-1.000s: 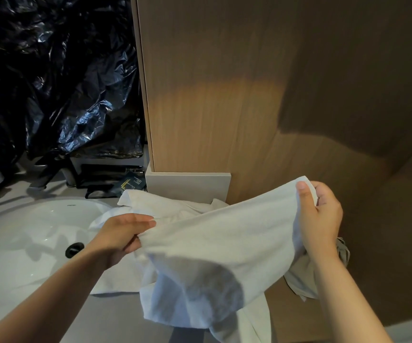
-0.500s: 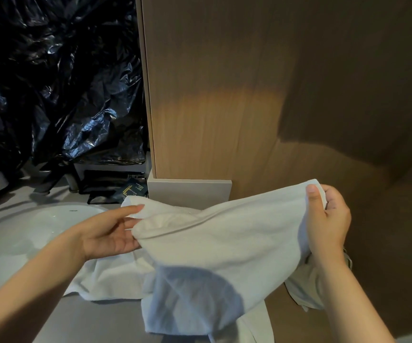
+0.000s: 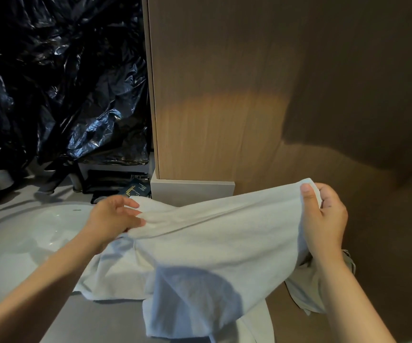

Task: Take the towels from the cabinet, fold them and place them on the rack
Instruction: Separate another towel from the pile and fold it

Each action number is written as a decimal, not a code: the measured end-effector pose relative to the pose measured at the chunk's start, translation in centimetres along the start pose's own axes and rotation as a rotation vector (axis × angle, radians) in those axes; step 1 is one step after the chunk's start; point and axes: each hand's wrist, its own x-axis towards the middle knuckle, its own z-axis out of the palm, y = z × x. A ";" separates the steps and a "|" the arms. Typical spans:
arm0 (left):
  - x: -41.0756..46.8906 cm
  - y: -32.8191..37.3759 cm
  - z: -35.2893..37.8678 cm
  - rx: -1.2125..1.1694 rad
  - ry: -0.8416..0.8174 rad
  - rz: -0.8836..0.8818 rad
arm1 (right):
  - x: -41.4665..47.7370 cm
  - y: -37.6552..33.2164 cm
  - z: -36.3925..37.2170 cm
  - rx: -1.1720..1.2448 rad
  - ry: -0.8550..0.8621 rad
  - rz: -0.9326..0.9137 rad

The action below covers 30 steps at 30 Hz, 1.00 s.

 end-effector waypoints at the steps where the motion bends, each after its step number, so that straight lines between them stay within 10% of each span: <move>1: -0.1 0.1 0.1 0.109 0.073 0.136 | -0.1 -0.1 0.1 0.007 0.002 -0.002; 5: -0.1 0.5 -0.2 0.300 0.032 0.121 | 0.2 -0.3 0.2 0.018 0.028 -0.005; 9: -0.4 1.0 -1.5 -0.092 -0.353 -0.234 | 0.4 0.2 0.0 0.011 0.034 0.018; 14: 0.0 1.0 -1.2 -0.186 -0.185 -0.209 | 0.4 0.1 0.4 0.012 0.047 0.011; 19: -0.4 1.2 -2.2 -0.194 -0.433 -0.276 | 1.3 -0.1 0.3 0.023 0.084 0.015; 30: 0.6 5.2 -3.8 -0.197 -0.127 -0.008 | 3.3 -2.8 0.8 0.044 0.113 -0.059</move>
